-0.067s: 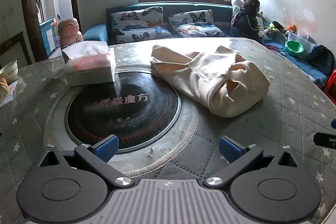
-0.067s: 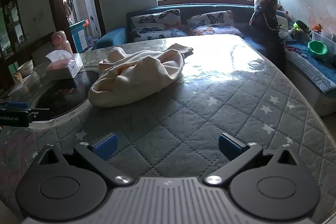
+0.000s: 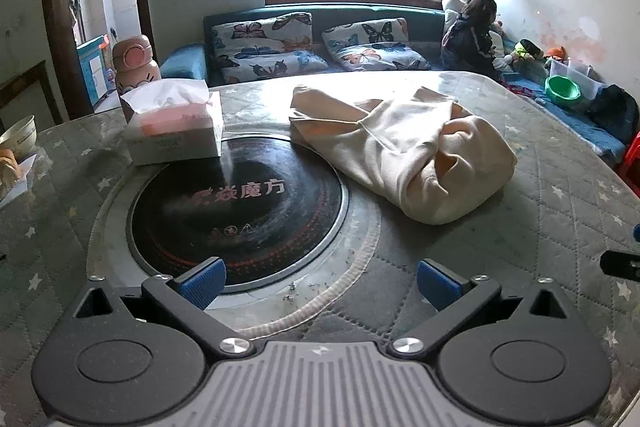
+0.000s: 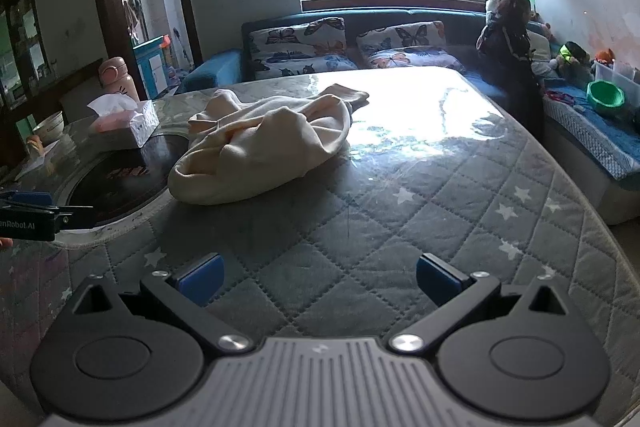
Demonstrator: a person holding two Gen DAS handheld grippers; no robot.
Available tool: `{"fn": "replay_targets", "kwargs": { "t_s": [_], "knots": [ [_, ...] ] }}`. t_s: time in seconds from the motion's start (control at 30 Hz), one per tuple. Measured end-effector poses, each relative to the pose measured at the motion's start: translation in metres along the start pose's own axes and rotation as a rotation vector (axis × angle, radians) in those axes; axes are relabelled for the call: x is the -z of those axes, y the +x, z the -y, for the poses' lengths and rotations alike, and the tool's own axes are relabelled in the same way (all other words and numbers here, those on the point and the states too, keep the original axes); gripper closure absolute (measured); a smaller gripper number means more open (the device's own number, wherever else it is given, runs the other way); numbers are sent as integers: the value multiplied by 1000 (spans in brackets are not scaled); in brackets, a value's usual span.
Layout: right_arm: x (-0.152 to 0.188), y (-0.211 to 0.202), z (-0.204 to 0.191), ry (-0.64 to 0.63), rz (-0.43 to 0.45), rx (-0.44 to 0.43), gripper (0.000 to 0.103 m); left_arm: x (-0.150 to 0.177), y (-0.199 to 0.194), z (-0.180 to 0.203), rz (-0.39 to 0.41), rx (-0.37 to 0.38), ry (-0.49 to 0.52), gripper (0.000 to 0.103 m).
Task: Fold clothes
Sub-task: 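Move both grippers toward the crumpled cream sweatshirt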
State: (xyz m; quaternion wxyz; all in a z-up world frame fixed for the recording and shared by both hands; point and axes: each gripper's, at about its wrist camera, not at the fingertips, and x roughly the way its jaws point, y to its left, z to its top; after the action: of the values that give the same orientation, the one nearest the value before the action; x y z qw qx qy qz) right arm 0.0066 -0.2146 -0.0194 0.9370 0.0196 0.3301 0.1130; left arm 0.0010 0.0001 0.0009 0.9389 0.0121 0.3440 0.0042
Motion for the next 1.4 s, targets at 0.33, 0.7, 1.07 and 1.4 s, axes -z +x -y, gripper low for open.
{"fn": "replay_targets", "kwargs": {
  "t_s": [0.33,0.7,1.07,1.4],
  "knots": [
    [-23,4,0,-31,8,16,0,-8,2,0,-19,-34,6,0],
    [-54,15,-9,-104,-1,19,0,-24,15,-13,-30,-72,-18,0],
    [-87,41,-10,-146,2,30,0,-42,38,-21,-55,-94,-49,0],
    [-121,74,-12,-192,-11,11,9,-55,55,-30,-77,-126,-60,0]
  ]
}}
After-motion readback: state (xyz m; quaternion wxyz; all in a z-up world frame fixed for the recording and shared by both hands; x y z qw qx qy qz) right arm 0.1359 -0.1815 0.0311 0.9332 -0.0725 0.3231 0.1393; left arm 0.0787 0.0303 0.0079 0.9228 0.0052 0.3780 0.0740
